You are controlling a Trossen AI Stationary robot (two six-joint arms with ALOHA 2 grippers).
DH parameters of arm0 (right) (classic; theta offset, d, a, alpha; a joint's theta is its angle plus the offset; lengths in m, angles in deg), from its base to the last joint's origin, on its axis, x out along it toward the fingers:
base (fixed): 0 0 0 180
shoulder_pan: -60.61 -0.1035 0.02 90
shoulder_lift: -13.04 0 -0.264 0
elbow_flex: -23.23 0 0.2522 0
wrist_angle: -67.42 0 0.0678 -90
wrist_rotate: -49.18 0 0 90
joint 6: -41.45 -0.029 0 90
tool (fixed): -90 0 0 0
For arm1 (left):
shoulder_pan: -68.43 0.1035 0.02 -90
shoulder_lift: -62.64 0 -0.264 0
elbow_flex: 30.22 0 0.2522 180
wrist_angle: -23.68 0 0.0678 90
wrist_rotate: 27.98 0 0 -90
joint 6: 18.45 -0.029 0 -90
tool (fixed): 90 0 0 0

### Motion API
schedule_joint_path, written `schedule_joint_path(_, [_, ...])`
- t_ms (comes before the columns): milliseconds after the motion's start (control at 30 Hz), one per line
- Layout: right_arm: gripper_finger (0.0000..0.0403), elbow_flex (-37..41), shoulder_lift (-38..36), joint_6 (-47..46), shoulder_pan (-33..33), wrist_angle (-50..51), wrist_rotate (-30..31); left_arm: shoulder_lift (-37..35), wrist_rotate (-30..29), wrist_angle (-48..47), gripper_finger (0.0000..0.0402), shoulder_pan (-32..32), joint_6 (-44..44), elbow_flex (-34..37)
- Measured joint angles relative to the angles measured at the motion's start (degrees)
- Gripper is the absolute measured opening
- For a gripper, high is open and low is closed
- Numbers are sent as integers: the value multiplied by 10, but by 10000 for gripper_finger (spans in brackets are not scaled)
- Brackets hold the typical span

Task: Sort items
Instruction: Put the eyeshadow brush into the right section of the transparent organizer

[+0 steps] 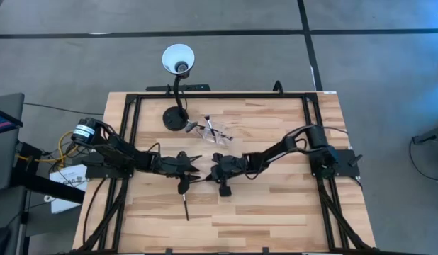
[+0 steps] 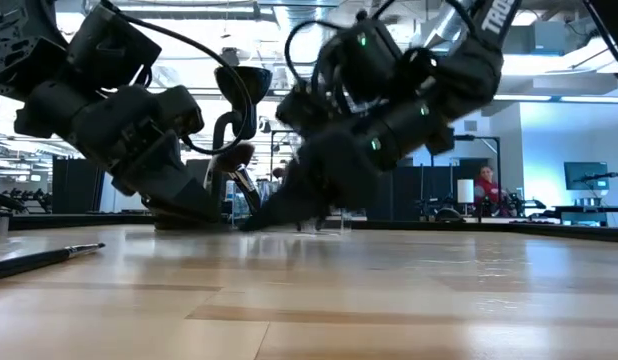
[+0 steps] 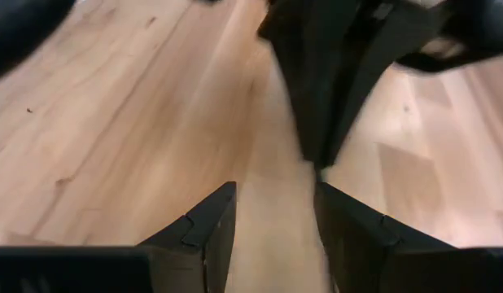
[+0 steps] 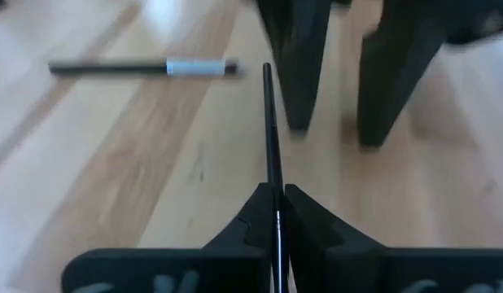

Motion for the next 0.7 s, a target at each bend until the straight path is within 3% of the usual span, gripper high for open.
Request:
schedule_joint_path(567, [6,-1,-26,4,-2,58,21,0,-30,-7,163,0,-23,0])
schedule_joint_path(700, [11,-1,-26,21,-2,61,60,-1,-20,-4,163,0,-23,0])
